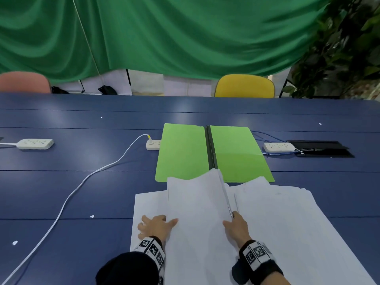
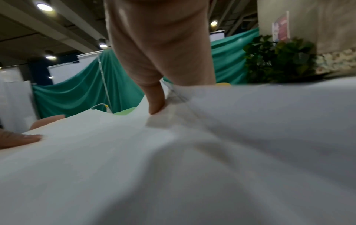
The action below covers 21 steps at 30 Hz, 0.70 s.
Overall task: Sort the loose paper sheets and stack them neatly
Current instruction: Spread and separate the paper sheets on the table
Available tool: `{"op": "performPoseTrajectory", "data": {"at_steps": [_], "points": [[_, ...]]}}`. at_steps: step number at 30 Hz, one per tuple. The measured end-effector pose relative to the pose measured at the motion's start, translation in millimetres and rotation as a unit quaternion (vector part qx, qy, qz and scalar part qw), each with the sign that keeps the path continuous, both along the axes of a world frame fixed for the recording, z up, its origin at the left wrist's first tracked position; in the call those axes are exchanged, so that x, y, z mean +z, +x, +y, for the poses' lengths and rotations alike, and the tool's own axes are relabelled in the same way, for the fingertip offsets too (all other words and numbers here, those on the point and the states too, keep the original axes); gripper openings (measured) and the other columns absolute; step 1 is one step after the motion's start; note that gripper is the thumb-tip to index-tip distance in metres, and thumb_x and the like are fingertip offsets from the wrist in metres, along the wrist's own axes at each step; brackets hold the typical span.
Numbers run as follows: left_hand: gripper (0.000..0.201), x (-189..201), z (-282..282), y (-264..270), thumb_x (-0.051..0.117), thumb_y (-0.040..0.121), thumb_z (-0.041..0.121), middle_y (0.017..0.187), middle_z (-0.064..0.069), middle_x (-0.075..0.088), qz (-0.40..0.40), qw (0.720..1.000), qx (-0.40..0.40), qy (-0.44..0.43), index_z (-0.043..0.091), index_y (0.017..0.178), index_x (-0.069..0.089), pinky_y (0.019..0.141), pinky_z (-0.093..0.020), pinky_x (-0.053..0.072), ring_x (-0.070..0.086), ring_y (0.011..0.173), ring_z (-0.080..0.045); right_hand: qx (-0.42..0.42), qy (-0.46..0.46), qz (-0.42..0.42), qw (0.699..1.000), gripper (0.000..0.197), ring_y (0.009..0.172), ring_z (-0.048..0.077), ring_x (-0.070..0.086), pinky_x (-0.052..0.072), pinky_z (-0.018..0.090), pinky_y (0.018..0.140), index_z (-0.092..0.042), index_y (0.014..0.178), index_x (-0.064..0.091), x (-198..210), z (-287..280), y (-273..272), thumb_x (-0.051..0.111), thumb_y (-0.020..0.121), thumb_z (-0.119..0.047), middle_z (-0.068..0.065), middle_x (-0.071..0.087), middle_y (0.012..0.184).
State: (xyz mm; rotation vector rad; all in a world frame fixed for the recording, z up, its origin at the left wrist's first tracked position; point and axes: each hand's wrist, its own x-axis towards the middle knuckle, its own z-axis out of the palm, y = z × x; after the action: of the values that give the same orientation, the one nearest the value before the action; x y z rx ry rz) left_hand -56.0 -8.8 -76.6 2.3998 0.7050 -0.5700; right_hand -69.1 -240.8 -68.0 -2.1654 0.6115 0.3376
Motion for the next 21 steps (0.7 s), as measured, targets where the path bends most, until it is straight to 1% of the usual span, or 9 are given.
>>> {"op": "performPoseTrajectory", "data": {"at_steps": [2,4,7,9,11,15,18,19,21], "points": [[0.034,1.5,3.5,0.0,0.059,0.077,0.058,0.142,-0.01,0.021,-0.021,1.0,0.007,-0.015,0.035,0.102,0.065,0.102,-0.044,0.03,0.026,0.123,-0.034,-0.007,0.006,0.01,1.0,0.034,0.109,0.031,0.054,0.043,0.03,0.091,0.004,0.122,0.047,-4.9,-4.3,2.8,0.051,0.091,-0.011,0.018,0.055,0.126],[0.035,1.4,12.2,-2.1,0.059,0.082,0.05,0.144,-0.012,0.018,-0.048,0.998,0.031,-0.029,0.035,0.113,0.061,0.101,-0.043,0.031,0.025,0.124,-0.035,-0.006,0.007,0.024,1.0,0.039,0.117,0.031,0.051,0.04,0.027,0.09,0.003,0.125,0.047,-8.2,-8.2,6.1,0.052,0.09,-0.013,0.017,0.053,0.129],[0.049,-1.1,28.3,-7.7,0.061,0.086,0.027,0.141,-0.018,0.02,-0.077,0.991,0.093,-0.051,0.023,0.132,0.045,0.099,-0.044,0.036,0.027,0.122,-0.04,-0.012,0.017,0.044,0.999,0.056,0.13,0.029,0.042,0.035,0.029,0.103,0.002,0.138,0.035,-12.8,-11.1,10.0,0.055,0.089,-0.015,0.017,0.042,0.143],[0.056,-3.9,36.7,-11.3,0.061,0.084,0.008,0.137,-0.022,0.023,-0.104,0.982,0.13,-0.089,0.01,0.135,0.038,0.1,-0.044,0.038,0.039,0.115,-0.042,-0.019,0.024,0.048,0.998,0.062,0.135,0.029,0.035,0.03,0.03,0.108,0.001,0.143,0.027,-12.7,-11.5,10.4,0.055,0.09,-0.015,0.016,0.034,0.148],[0.059,-5.4,43.7,-15.1,0.062,0.081,-0.003,0.134,-0.024,0.028,-0.139,0.97,0.15,-0.129,0.003,0.133,0.035,0.098,-0.041,0.039,0.048,0.107,-0.041,-0.022,0.034,0.044,0.998,0.063,0.137,0.029,0.033,0.028,0.03,0.108,0.002,0.144,0.024,-13.3,-11.7,10.4,0.055,0.091,-0.014,0.016,0.031,0.15],[0.052,-9.0,51.3,-21.0,0.064,0.08,-0.006,0.124,-0.022,0.043,-0.21,0.952,0.147,-0.168,0.002,0.125,0.039,0.091,-0.038,0.041,0.049,0.101,-0.031,-0.016,0.036,0.039,0.998,0.064,0.139,0.029,0.029,0.025,0.032,0.111,0.002,0.144,0.023,-13.6,-13.2,8.4,0.055,0.092,-0.015,0.016,0.028,0.151],[0.039,-13.4,49.2,-23.3,0.057,0.085,-0.004,0.112,-0.018,0.057,-0.21,0.946,0.14,-0.204,0.005,0.12,0.043,0.086,-0.033,0.044,0.056,0.102,-0.033,-0.018,0.048,0.035,0.998,0.063,0.135,0.029,0.036,0.029,0.035,0.112,0.002,0.142,0.029,-15.9,-17.9,8.9,0.059,0.089,-0.015,0.016,0.035,0.148],[0.035,-15.1,47.8,-23.6,0.055,0.088,-0.001,0.114,-0.019,0.058,-0.191,0.951,0.131,-0.204,0.003,0.121,0.045,0.089,-0.034,0.045,0.056,0.106,-0.034,-0.011,0.05,0.031,0.998,0.06,0.129,0.029,0.042,0.034,0.035,0.108,0.002,0.139,0.034,-15.3,-19.4,8.8,0.061,0.088,-0.013,0.016,0.04,0.144],[0.029,-18.7,45.4,-23.2,0.05,0.092,0.005,0.119,-0.019,0.059,-0.161,0.961,0.112,-0.194,-0.001,0.12,0.053,0.094,-0.034,0.043,0.054,0.111,-0.033,0.014,0.057,0.007,0.998,0.049,0.11,0.023,0.051,0.041,0.03,0.093,0.001,0.131,0.043,-11.5,-19.3,7.7,0.061,0.086,-0.006,0.016,0.051,0.133]]}}
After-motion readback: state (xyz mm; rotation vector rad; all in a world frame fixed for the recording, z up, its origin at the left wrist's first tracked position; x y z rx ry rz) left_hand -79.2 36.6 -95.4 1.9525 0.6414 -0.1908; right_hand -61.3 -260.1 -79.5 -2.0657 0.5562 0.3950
